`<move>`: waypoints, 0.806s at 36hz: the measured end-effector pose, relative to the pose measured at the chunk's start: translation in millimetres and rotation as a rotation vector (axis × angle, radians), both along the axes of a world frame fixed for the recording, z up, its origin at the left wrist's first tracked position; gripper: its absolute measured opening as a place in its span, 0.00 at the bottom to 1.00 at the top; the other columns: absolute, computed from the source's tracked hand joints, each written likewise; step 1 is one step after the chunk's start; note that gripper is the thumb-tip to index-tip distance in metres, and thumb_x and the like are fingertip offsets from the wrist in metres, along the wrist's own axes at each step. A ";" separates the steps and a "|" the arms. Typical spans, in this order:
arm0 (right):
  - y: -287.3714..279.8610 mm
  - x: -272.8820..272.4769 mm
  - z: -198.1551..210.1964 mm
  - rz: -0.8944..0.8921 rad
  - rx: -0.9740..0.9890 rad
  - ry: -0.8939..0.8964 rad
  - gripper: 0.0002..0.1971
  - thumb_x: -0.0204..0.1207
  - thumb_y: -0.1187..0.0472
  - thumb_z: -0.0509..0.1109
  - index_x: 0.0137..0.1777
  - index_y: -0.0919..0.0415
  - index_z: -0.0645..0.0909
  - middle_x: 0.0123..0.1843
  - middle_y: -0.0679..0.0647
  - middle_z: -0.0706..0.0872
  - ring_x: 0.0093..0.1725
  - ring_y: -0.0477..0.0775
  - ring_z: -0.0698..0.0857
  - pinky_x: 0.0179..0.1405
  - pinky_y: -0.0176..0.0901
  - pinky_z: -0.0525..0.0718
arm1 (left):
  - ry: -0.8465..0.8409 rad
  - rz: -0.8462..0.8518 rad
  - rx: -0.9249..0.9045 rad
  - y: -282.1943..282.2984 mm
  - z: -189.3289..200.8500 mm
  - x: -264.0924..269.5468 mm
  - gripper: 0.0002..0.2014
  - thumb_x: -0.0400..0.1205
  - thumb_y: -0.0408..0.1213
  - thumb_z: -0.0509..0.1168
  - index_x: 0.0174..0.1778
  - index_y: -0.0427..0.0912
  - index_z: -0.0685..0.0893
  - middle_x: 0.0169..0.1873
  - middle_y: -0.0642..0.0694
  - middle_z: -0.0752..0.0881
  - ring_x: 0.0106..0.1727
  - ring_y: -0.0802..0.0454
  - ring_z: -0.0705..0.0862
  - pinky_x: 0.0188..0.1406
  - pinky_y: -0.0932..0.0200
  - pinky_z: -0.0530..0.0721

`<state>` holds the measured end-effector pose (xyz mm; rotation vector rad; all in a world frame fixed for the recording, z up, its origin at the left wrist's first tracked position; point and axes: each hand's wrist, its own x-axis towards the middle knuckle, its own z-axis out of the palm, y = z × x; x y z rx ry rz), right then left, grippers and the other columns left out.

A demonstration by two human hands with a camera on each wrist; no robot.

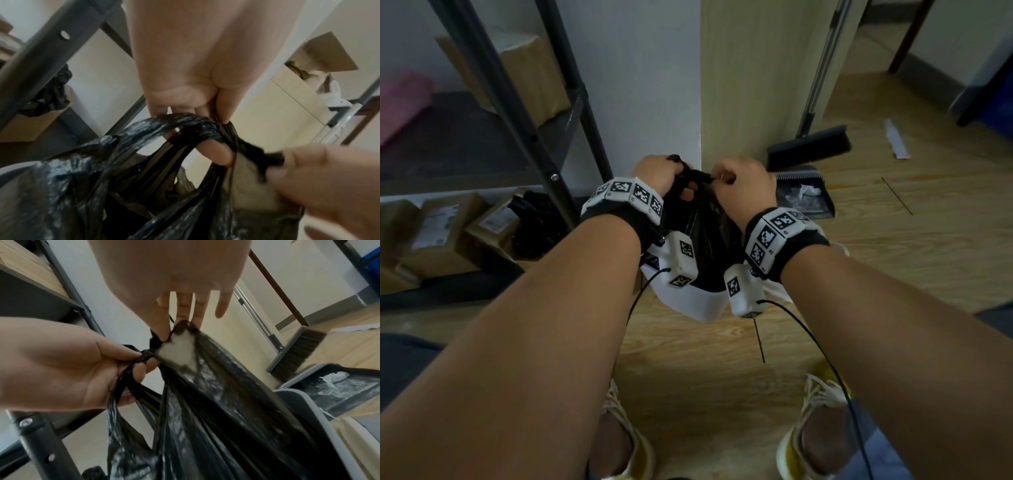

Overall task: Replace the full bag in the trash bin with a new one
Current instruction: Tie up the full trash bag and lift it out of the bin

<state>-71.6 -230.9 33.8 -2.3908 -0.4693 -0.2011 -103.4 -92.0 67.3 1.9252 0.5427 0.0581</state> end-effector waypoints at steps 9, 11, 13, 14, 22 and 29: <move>1.6 -11.2 -14.3 0.065 -0.097 0.127 0.09 0.72 0.57 0.69 0.47 0.45 0.88 0.50 0.49 0.87 0.59 0.56 0.81 0.63 0.52 0.72 | 0.070 0.012 -0.025 5.4 -5.8 -1.2 0.11 0.77 0.36 0.70 0.53 0.37 0.87 0.43 0.43 0.86 0.42 0.50 0.85 0.52 0.54 0.87; 1.6 -11.9 -14.6 0.062 -0.093 0.141 0.08 0.71 0.56 0.70 0.46 0.44 0.88 0.49 0.48 0.88 0.57 0.55 0.83 0.63 0.52 0.75 | 0.088 -0.034 -0.004 6.3 -8.6 -2.0 0.04 0.74 0.38 0.73 0.42 0.43 0.86 0.39 0.44 0.86 0.45 0.48 0.86 0.55 0.54 0.87; 2.2 -12.3 -14.6 0.064 -0.078 0.172 0.08 0.71 0.56 0.69 0.45 0.44 0.89 0.47 0.49 0.89 0.54 0.56 0.84 0.63 0.53 0.78 | 0.092 -0.057 0.011 5.9 -8.8 -3.5 0.03 0.71 0.35 0.75 0.35 0.46 0.88 0.34 0.45 0.88 0.44 0.47 0.87 0.57 0.52 0.87; 2.9 -12.4 -14.2 0.063 -0.056 0.194 0.09 0.71 0.57 0.67 0.45 0.46 0.89 0.46 0.50 0.89 0.52 0.58 0.85 0.61 0.55 0.80 | 0.076 -0.050 0.000 5.6 -8.3 -4.0 0.04 0.69 0.31 0.76 0.33 0.45 0.89 0.31 0.44 0.89 0.42 0.46 0.87 0.58 0.50 0.87; 10.0 -2.3 -6.7 -0.030 0.258 0.388 0.16 0.78 0.68 0.57 0.57 0.57 0.83 0.60 0.59 0.86 0.59 0.62 0.84 0.62 0.54 0.82 | 0.058 -0.093 0.002 4.9 -9.8 -4.2 0.10 0.72 0.21 0.71 0.34 0.41 0.86 0.27 0.45 0.86 0.24 0.57 0.84 0.29 0.69 0.86; 21.5 10.5 -12.1 0.033 0.398 0.649 0.16 0.80 0.69 0.62 0.66 0.62 0.80 0.55 0.61 0.87 0.56 0.60 0.86 0.57 0.48 0.86 | 0.052 -0.146 0.168 11.5 -11.4 -1.3 0.12 0.71 0.21 0.71 0.46 0.39 0.89 0.25 0.53 0.83 0.21 0.65 0.82 0.18 0.79 0.75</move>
